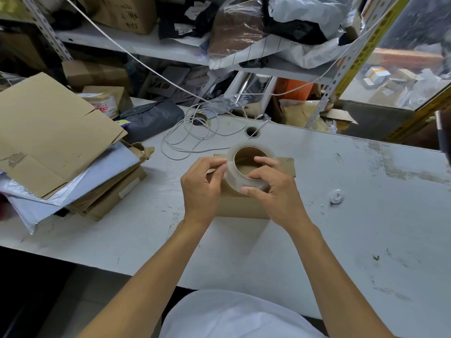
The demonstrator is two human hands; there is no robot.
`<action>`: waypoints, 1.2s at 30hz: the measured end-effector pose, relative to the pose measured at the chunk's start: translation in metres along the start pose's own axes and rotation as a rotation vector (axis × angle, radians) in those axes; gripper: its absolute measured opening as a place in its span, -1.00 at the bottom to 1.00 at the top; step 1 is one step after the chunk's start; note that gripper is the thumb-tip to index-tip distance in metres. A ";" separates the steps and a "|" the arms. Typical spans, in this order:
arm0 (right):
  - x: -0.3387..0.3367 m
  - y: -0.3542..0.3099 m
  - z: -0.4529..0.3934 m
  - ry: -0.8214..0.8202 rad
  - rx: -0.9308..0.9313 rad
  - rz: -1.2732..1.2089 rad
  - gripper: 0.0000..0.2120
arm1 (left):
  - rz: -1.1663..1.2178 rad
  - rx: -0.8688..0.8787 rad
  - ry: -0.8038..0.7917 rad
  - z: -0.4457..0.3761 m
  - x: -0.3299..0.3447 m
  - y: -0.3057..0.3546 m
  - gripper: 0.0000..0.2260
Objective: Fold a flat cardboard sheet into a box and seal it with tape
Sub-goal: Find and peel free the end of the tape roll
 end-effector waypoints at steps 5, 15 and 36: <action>0.000 0.000 -0.002 0.011 -0.006 0.004 -0.84 | -0.028 -0.032 0.001 0.001 0.002 -0.005 -0.90; -0.001 0.001 -0.001 0.013 0.018 0.009 -0.84 | -0.057 -0.018 0.030 0.004 0.001 0.001 -0.91; 0.002 0.004 0.001 0.026 0.044 -0.059 -0.85 | -0.057 -0.011 0.073 0.009 0.003 0.000 -0.93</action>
Point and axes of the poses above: each hand's wrist, its own z-axis away from the middle knuckle, its own x-axis out of the palm, y = z × x, the point moved 9 cm from there along -z, towards the middle knuckle, and after that the axes turned 1 degree about z, right-handed, at the moved point
